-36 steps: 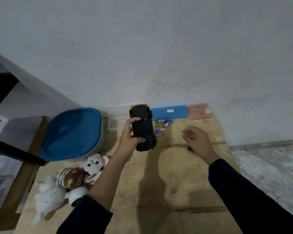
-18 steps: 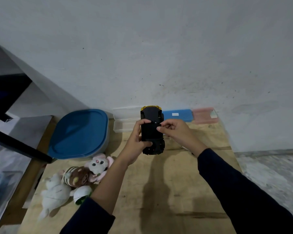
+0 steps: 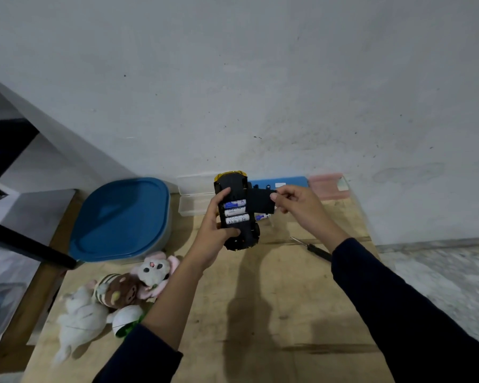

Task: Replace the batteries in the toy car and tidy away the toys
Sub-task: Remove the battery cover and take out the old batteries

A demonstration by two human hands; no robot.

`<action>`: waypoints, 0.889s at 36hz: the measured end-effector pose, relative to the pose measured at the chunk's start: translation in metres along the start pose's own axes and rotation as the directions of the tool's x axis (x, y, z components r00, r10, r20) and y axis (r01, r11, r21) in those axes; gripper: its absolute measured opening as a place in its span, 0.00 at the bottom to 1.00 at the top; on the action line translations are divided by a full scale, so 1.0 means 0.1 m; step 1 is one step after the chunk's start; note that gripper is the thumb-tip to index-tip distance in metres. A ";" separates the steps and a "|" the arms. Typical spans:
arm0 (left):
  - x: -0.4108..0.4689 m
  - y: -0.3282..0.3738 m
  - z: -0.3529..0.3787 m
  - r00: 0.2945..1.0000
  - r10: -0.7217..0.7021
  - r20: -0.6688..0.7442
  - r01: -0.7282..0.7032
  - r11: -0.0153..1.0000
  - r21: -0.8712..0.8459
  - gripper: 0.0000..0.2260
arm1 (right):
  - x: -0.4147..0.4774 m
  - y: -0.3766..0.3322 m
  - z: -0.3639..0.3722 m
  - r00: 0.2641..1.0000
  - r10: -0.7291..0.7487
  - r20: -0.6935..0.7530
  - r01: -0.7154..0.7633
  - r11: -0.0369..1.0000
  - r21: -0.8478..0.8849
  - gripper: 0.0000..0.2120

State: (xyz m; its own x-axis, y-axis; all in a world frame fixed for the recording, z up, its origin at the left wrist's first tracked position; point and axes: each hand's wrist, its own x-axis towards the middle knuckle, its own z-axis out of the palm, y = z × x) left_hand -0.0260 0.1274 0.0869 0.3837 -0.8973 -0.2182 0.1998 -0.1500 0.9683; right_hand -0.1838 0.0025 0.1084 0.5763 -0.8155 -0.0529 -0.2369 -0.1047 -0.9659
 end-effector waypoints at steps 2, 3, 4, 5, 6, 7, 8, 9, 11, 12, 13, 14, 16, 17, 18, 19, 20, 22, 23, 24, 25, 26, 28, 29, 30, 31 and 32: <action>0.01 0.00 -0.06 0.999 -0.009 -0.034 0.008 1.000 -0.027 0.40 | -0.03 0.08 -0.10 0.999 0.026 -0.033 -0.026 1.000 -0.008 0.06; 0.01 -0.01 -0.09 0.999 -0.007 -0.051 0.006 0.999 -0.033 0.40 | -0.05 0.16 -0.14 0.998 0.047 -0.047 -0.047 0.999 -0.015 0.05; 0.02 -0.01 -0.13 0.998 -0.004 -0.067 0.001 0.999 -0.038 0.40 | -0.08 0.24 -0.18 0.996 0.067 -0.056 -0.068 0.997 -0.032 0.06; 0.02 -0.02 -0.16 0.997 -0.002 -0.083 -0.002 0.999 -0.047 0.40 | -0.11 0.35 -0.20 0.994 0.086 -0.061 -0.090 0.994 -0.067 0.09; 0.02 -0.03 -0.19 0.995 0.000 -0.098 -0.006 0.998 -0.061 0.40 | -0.14 0.47 -0.21 0.992 0.110 -0.060 -0.117 0.987 -0.114 0.12; 0.02 -0.03 -0.22 0.994 0.003 -0.111 -0.012 0.997 -0.078 0.40 | -0.19 0.60 -0.21 0.988 0.144 -0.055 -0.151 0.976 -0.155 0.14; 0.02 -0.04 -0.25 0.993 0.006 -0.122 -0.017 0.996 -0.091 0.40 | -0.24 0.74 -0.21 0.982 0.185 -0.046 -0.190 0.965 -0.182 0.15; 0.02 -0.05 -0.28 0.991 0.008 -0.133 -0.021 0.995 -0.100 0.40 | -0.28 0.87 -0.20 0.975 0.219 -0.034 -0.222 0.955 -0.198 0.15; 0.02 -0.07 -0.33 0.988 0.008 -0.154 -0.025 0.994 -0.107 0.40 | -0.37 1.10 -0.15 0.963 0.270 -0.014 -0.266 0.937 -0.226 0.15; 0.02 -0.08 -0.34 0.987 0.006 -0.161 -0.024 0.994 -0.111 0.40 | -0.40 1.18 -0.12 0.955 0.296 -0.011 -0.290 0.928 -0.235 0.15; 0.02 -0.08 -0.36 0.986 0.003 -0.167 -0.022 0.993 -0.113 0.40 | -0.42 1.25 -0.09 0.947 0.320 -0.011 -0.313 0.921 -0.234 0.16; 0.02 -0.09 -0.37 0.985 0.002 -0.171 -0.022 0.993 -0.113 0.40 | -0.43 1.30 -0.07 0.940 0.340 -0.009 -0.334 0.915 -0.227 0.17; 0.01 -0.09 -0.38 0.984 0.002 -0.176 -0.022 0.993 -0.113 0.40 | -0.44 1.36 -0.01 0.926 0.377 -0.005 -0.369 0.902 -0.227 0.19; 0.01 -0.09 -0.38 0.984 0.001 -0.177 -0.021 0.993 -0.114 0.40 | -0.43 1.38 0.02 0.919 0.395 -0.004 -0.384 0.892 -0.238 0.19; 0.01 -0.10 -0.38 0.984 0.000 -0.178 -0.021 0.993 -0.114 0.40 | -0.42 1.39 0.04 0.913 0.408 -0.007 -0.396 0.881 -0.259 0.18; 0.01 -0.10 -0.38 0.984 -0.002 -0.180 -0.019 0.993 -0.115 0.40 | -0.41 1.38 0.07 0.909 0.415 -0.017 -0.402 0.869 -0.289 0.17; 0.01 -0.11 -0.38 0.983 -0.005 -0.182 -0.017 0.993 -0.115 0.40 | -0.40 1.38 0.09 0.909 0.415 -0.029 -0.402 0.859 -0.317 0.16; 0.00 -0.11 -0.36 0.983 -0.011 -0.186 -0.011 0.993 -0.116 0.40 | -0.38 1.37 0.12 0.916 0.399 -0.042 -0.388 0.855 -0.345 0.16; 0.00 -0.12 -0.36 0.982 -0.016 -0.187 -0.006 0.993 -0.114 0.40 | -0.37 1.37 0.13 0.917 0.396 -0.044 -0.385 0.854 -0.349 0.15; -0.01 -0.12 -0.35 0.982 -0.021 -0.188 -0.001 0.994 -0.112 0.40 | -0.36 1.37 0.14 0.916 0.398 -0.048 -0.388 0.851 -0.354 0.13; -0.01 -0.12 -0.34 0.982 -0.024 -0.188 0.003 0.994 -0.109 0.40 | -0.36 1.36 0.15 0.915 0.400 -0.054 -0.392 0.849 -0.354 0.10; -0.01 -0.13 -0.33 0.982 -0.026 -0.189 0.007 0.994 -0.105 0.40 | -0.35 1.37 0.16 0.917 0.395 -0.061 -0.390 0.852 -0.348 0.09; -0.02 -0.13 -0.31 0.982 -0.027 -0.187 0.009 0.995 -0.094 0.40 | -0.34 1.36 0.18 0.918 0.390 -0.076 -0.394 0.866 -0.308 0.06; -0.02 -0.13 -0.30 0.983 -0.025 -0.183 0.009 0.996 -0.090 0.40 | -0.34 1.35 0.18 0.914 0.396 -0.084 -0.403 0.873 -0.276 0.05; -0.01 -0.12 -0.29 0.983 -0.024 -0.180 0.009 0.996 -0.087 0.40 | -0.34 1.34 0.19 0.909 0.407 -0.093 -0.417 0.876 -0.244 0.05; -0.01 -0.12 -0.27 0.984 -0.027 -0.177 0.013 0.996 -0.083 0.40 | -0.34 1.34 0.19 0.902 0.421 -0.100 -0.432 0.873 -0.224 0.06; -0.01 -0.11 -0.26 0.984 -0.030 -0.173 0.016 0.997 -0.079 0.40 | -0.34 1.33 0.19 0.895 0.433 -0.104 -0.446 0.868 -0.217 0.07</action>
State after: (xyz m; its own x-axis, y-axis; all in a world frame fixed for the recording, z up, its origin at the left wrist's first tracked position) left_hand -0.0052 0.1403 0.0730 0.5278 -0.8070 -0.2648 0.2768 -0.1312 0.9519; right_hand -0.2201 0.0268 -0.0234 0.3316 -0.8348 -0.4395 -0.6327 0.1488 -0.7600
